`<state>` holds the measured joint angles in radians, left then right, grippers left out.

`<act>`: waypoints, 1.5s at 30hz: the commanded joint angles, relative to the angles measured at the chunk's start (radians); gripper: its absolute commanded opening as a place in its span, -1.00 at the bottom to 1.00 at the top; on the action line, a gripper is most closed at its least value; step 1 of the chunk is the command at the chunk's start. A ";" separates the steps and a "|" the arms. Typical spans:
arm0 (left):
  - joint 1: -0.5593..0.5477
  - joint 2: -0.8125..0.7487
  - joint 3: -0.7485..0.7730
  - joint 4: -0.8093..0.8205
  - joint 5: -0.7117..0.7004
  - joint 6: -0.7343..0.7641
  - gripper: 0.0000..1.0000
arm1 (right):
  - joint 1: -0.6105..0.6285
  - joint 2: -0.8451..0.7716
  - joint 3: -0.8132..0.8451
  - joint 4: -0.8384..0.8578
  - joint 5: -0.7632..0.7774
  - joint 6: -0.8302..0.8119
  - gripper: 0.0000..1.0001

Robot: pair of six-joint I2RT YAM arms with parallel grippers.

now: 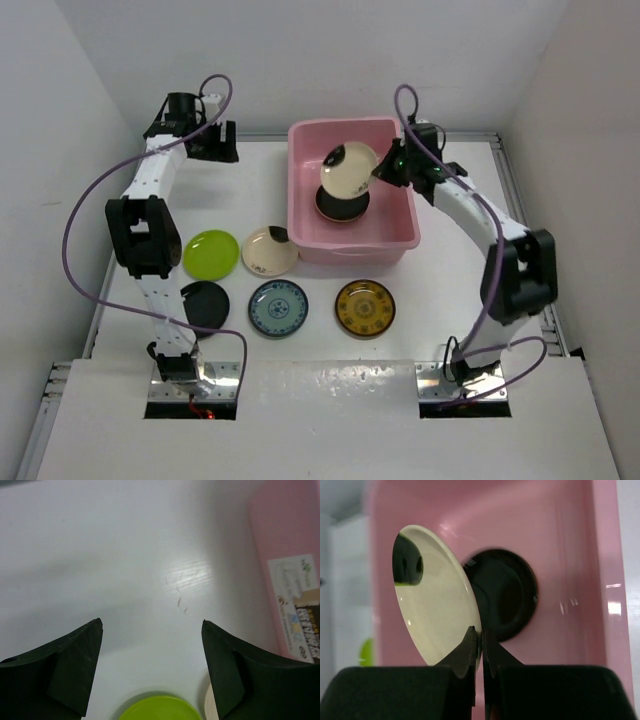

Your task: Place the plates into the plastic bin on the countertop

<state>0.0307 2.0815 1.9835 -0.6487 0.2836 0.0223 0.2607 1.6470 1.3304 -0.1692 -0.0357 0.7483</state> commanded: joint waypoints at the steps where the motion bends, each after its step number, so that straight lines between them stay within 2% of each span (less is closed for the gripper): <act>1: 0.021 -0.101 -0.073 0.004 0.000 0.044 0.64 | 0.008 0.115 0.073 -0.133 0.011 -0.059 -1.00; 10: 0.069 -0.124 -0.146 -0.005 0.020 0.034 0.64 | 0.035 0.339 0.214 -0.151 -0.012 -0.079 -1.00; 11: 0.069 -0.124 -0.146 -0.005 0.020 0.034 0.64 | 0.031 0.356 0.226 -0.176 -0.012 -0.076 -0.92; 12: 0.069 -0.124 -0.146 -0.005 0.020 0.034 0.64 | 0.032 0.364 0.242 -0.179 -0.012 -0.076 -0.54; 14: 0.069 -0.124 -0.146 -0.005 0.029 0.044 0.64 | 0.031 0.369 0.253 -0.181 -0.009 -0.086 -0.08; 15: 0.069 -0.124 -0.137 -0.005 0.029 0.044 0.64 | 0.037 0.366 0.257 -0.182 -0.022 -0.095 0.21; 18: 0.069 -0.124 -0.127 -0.005 0.029 0.044 0.64 | 0.054 0.329 0.295 -0.211 -0.023 -0.202 0.49; 21: 0.069 -0.124 -0.117 -0.005 0.039 0.044 0.64 | 0.074 0.226 0.303 -0.233 0.011 -0.236 0.56; 24: 0.069 -0.124 -0.107 -0.005 0.048 0.044 0.64 | 0.075 -0.043 0.145 -0.190 0.005 -0.234 0.52; 25: 0.069 -0.124 -0.107 -0.005 0.048 0.044 0.64 | 0.075 -0.096 0.030 -0.155 0.002 -0.236 0.37; 26: 0.069 -0.124 -0.107 -0.005 0.048 0.044 0.61 | 0.078 -0.254 -0.023 -0.135 -0.006 -0.228 0.06; 28: 0.069 -0.124 -0.117 -0.005 0.048 0.053 0.61 | 0.087 -0.346 -0.252 -0.165 0.019 -0.166 -0.72; 29: 0.078 -0.139 -0.130 -0.005 0.048 0.053 0.61 | 0.087 -0.465 -0.354 -0.196 0.013 -0.144 -0.76; 30: 0.078 -0.153 -0.162 -0.005 0.048 0.053 0.61 | 0.094 -0.501 -0.396 -0.231 -0.003 -0.130 -0.70; 31: 0.092 -0.170 -0.182 -0.005 0.048 0.053 0.61 | 0.107 -0.535 -0.519 -0.246 -0.012 -0.095 -0.36; 34: 0.113 -0.267 -0.279 -0.005 0.039 0.053 0.59 | 0.187 -0.712 -0.609 -0.308 -0.010 -0.038 0.03; 37: 0.153 -0.363 -0.369 -0.005 -0.009 0.051 0.59 | 0.221 -0.801 -0.814 -0.331 0.025 0.032 0.10; 40: 0.181 -0.475 -0.483 -0.005 -0.018 0.073 0.59 | 0.216 -0.880 -0.936 -0.296 0.004 0.088 0.12; 45: 0.206 -0.586 -0.586 -0.025 -0.063 0.093 0.59 | 0.196 -0.893 -1.163 -0.072 -0.027 0.164 0.15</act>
<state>0.2253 1.5482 1.4273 -0.6678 0.2489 0.0940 0.4686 0.7471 0.2283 -0.4282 -0.0391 0.8360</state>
